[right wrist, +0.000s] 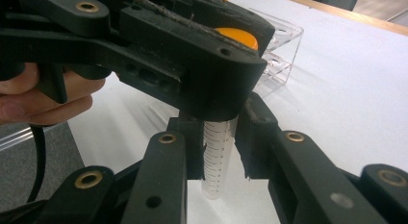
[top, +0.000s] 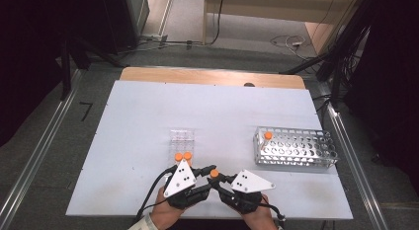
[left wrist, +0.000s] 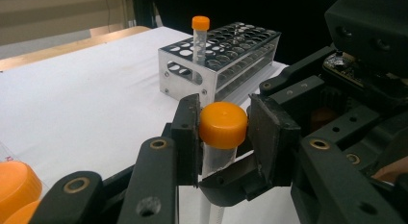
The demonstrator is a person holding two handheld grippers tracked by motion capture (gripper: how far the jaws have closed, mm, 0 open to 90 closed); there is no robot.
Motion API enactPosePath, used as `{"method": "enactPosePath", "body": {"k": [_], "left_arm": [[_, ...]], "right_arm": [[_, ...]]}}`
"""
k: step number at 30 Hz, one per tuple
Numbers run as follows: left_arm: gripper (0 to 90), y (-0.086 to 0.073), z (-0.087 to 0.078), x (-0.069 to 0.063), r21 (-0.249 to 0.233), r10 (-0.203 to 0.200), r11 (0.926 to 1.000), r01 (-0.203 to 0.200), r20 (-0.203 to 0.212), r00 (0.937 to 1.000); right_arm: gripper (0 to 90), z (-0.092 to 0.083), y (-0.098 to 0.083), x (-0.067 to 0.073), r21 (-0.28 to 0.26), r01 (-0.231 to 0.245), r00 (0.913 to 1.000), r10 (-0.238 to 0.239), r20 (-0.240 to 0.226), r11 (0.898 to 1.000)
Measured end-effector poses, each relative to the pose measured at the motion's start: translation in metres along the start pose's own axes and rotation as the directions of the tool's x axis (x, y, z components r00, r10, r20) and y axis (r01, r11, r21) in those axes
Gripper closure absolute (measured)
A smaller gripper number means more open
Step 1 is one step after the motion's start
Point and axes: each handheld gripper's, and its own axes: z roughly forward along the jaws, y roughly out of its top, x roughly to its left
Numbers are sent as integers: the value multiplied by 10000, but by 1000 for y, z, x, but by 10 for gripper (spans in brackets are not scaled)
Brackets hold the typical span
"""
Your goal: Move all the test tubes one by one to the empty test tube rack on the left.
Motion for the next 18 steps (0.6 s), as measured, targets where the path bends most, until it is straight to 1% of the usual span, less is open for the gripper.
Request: {"method": "enactPosePath", "body": {"k": [3,6,18], "left_arm": [[658,0,0,0,16,-34,10000,34,-7,10000],[684,0,0,1,1,-25,10000,25,-65,10000],[698,0,0,2,-6,-91,10000,91,-82,9999]], "right_arm": [[718,0,0,0,12,-3,10000,3,-10,10000],[718,0,0,0,8,12,10000,-12,-18,10000],[711,1,0,-1,26,-34,10000,34,-40,10000]]}}
